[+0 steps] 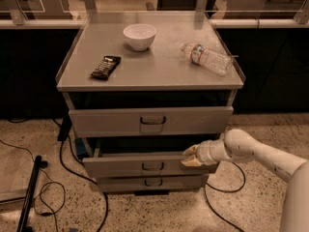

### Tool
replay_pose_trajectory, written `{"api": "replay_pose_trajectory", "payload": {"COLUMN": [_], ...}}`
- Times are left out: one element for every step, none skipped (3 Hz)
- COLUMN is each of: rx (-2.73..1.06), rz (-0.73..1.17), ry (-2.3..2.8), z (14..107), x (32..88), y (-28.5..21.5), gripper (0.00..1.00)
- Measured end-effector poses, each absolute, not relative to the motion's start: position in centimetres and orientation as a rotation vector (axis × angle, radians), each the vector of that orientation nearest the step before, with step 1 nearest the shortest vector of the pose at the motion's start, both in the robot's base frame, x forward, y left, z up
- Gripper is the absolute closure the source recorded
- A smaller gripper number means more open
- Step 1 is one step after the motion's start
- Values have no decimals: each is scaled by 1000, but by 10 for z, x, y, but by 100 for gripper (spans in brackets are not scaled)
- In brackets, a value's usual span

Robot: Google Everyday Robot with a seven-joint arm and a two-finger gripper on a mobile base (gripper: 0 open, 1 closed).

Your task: Open middle drawer

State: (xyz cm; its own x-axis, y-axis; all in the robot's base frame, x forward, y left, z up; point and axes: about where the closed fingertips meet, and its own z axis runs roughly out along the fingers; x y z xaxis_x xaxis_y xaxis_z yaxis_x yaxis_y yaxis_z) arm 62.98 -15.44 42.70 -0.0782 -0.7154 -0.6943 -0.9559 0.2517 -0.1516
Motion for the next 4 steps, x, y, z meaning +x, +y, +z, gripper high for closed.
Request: {"api": "replay_pose_trajectory", "payload": {"rx": [-1484,-1443,-1443,-1443], "rz": [455,423,423,423], "ry": [1890,1898,1898,1898], "z": [423,432,432,432], "x": [595,574,571,571], "y": [-162,-169,-169,-169], "gripper": [100,100,82,58]}}
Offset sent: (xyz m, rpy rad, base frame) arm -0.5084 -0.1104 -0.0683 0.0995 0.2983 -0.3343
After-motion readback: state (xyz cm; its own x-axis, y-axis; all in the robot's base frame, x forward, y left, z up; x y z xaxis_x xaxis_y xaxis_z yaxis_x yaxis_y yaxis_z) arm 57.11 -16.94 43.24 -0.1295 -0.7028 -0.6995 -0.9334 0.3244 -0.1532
